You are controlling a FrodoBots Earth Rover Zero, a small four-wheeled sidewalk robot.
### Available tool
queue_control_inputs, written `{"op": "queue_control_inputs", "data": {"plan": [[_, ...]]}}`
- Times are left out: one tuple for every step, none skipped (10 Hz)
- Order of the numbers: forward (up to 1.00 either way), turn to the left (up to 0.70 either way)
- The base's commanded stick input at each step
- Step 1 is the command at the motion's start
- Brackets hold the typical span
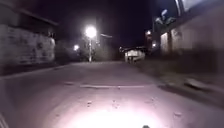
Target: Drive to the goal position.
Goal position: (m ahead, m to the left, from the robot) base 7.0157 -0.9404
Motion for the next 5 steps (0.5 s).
{"op": "queue_control_inputs", "data": {"plan": [[0.7,0.01],[0.7,0.01],[0.7,0.01],[0.7,0.01],[0.7,0.01]]}}
